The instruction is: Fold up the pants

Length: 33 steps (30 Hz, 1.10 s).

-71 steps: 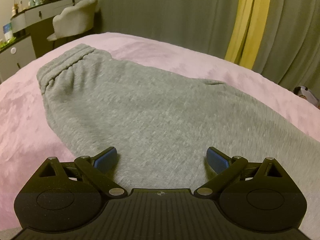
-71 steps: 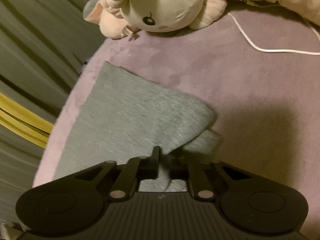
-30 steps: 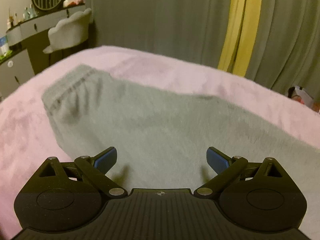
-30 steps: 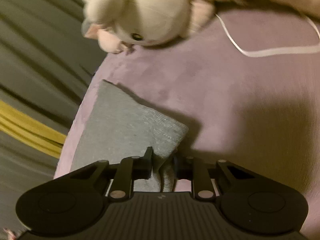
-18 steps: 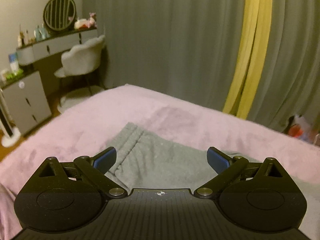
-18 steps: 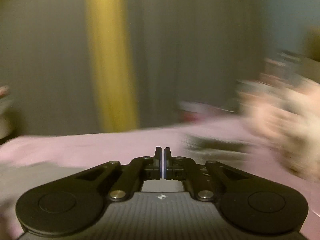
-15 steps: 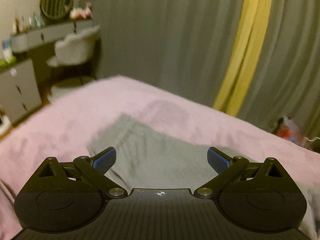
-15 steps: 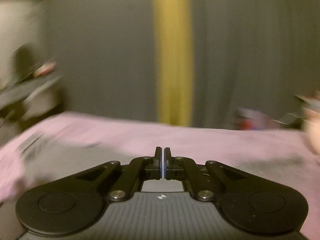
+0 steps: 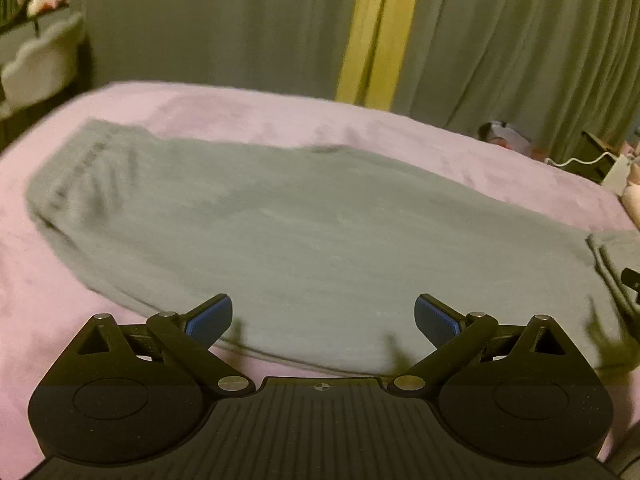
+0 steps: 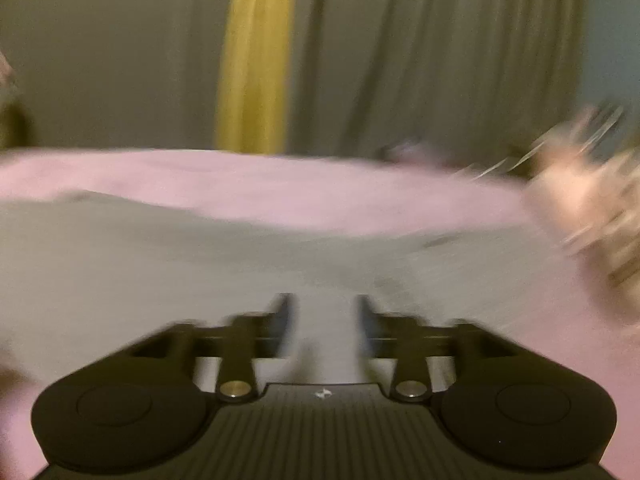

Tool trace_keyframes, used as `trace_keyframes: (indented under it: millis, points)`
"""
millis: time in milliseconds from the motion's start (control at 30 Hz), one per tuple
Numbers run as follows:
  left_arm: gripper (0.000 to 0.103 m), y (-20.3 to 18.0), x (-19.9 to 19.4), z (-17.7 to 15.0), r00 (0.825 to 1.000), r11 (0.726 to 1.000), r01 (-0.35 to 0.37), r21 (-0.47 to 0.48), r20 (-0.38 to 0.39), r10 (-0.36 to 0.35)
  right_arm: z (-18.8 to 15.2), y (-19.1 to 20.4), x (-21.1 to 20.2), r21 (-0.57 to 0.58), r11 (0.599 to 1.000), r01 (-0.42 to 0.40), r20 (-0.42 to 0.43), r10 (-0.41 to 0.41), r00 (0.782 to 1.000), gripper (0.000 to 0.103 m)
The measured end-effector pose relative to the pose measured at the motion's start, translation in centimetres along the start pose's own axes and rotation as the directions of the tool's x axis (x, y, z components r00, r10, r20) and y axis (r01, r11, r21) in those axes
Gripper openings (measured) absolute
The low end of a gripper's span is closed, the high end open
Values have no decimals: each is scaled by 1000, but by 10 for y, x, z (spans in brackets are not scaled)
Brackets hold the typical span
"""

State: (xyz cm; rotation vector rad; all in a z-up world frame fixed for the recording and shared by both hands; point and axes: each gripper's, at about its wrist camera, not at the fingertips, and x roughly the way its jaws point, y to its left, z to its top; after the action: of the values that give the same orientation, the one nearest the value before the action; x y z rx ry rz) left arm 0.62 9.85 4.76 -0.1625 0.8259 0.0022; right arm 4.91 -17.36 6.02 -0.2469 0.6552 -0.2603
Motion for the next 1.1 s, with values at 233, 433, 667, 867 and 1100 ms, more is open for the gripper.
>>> trace_keyframes:
  millis: [233,433,667,867,1100]
  points:
    - [101,4,26,2,996,995,3,-100,-86,-12,-13,12,49,-178,982,57,8,-56,998,68]
    - [101,11,35,1,993,986,-51,-157,-115,33,-19,16,83,-166,983,78,-47,-87,995,58]
    - [101,6,38,0,991,989,-82,-121,-119,68,-21,-2,98,-57,995,85,-78,-89,993,24]
    - [101,12,43,1,989,983,-79,-165,-133,57,-23,3,109,-87,989,119,-88,-127,988,21]
    - [101,13,40,0,990,980,-79,-180,-126,57,-13,-19,112,85,993,85,-116,-75,990,14]
